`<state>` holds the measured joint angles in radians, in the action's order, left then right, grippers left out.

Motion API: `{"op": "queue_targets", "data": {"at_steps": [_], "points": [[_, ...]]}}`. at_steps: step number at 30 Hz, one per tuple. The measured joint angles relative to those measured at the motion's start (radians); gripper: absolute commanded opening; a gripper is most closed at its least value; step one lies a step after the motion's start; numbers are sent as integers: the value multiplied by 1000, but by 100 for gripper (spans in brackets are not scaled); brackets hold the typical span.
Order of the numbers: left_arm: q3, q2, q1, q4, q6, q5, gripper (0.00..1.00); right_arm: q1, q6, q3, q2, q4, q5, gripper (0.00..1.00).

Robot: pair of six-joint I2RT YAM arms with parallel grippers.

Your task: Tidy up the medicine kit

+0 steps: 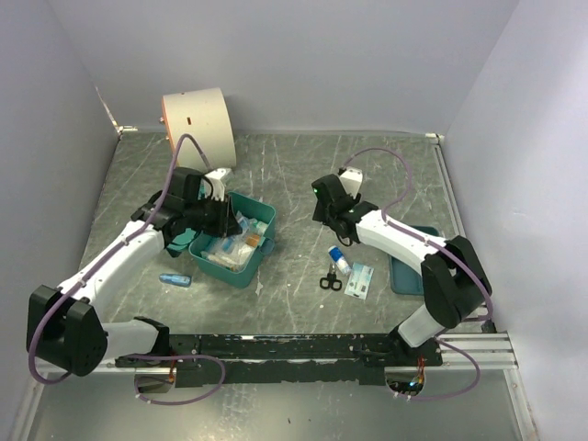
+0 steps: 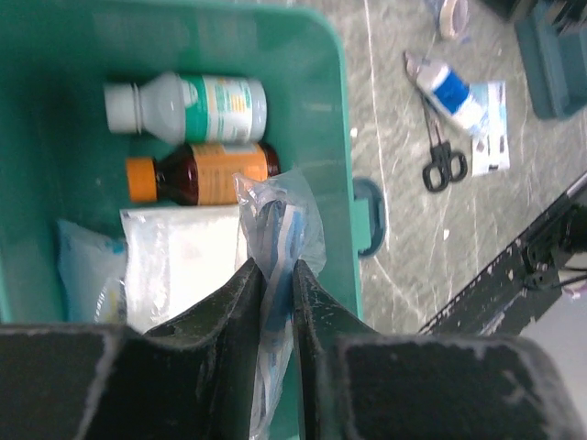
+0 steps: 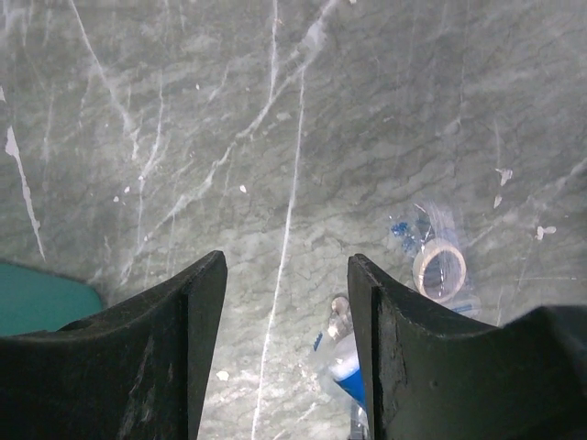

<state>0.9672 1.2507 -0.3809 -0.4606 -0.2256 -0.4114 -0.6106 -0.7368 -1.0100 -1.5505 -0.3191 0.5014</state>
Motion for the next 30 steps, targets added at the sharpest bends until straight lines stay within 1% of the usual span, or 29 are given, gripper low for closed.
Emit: {"op": "queue_targets", "data": {"at_steps": [4,8,12,14,17,19,22,24,27,28,30], "points": [[-60,-1,0,-9,-7,-13,29,0,3,-34,-16,-13,8,55],[-87,7,0,3,-19,-20,30,2,13,-37,-16,-18,7,55],[-107,51,0,29,-28,-36,34,11,23,-37,-20,-24,6,55],[-108,95,0,42,-33,-45,38,16,27,-37,-23,-24,6,55],[-116,132,0,43,-37,-31,49,23,34,-37,-29,-24,3,55],[-116,130,0,37,-41,3,56,27,38,-37,-31,-24,1,55],[-114,108,0,21,-40,64,64,34,44,-31,-29,-1,-32,55],[-109,93,0,6,-39,103,66,39,50,-9,-21,38,-68,55],[-100,77,0,-12,-32,143,66,42,55,23,-10,65,-104,55],[-93,76,0,-18,-30,151,63,43,58,23,-10,66,-112,55],[-80,76,0,-26,-24,166,54,49,64,23,-10,73,-124,55]]}}
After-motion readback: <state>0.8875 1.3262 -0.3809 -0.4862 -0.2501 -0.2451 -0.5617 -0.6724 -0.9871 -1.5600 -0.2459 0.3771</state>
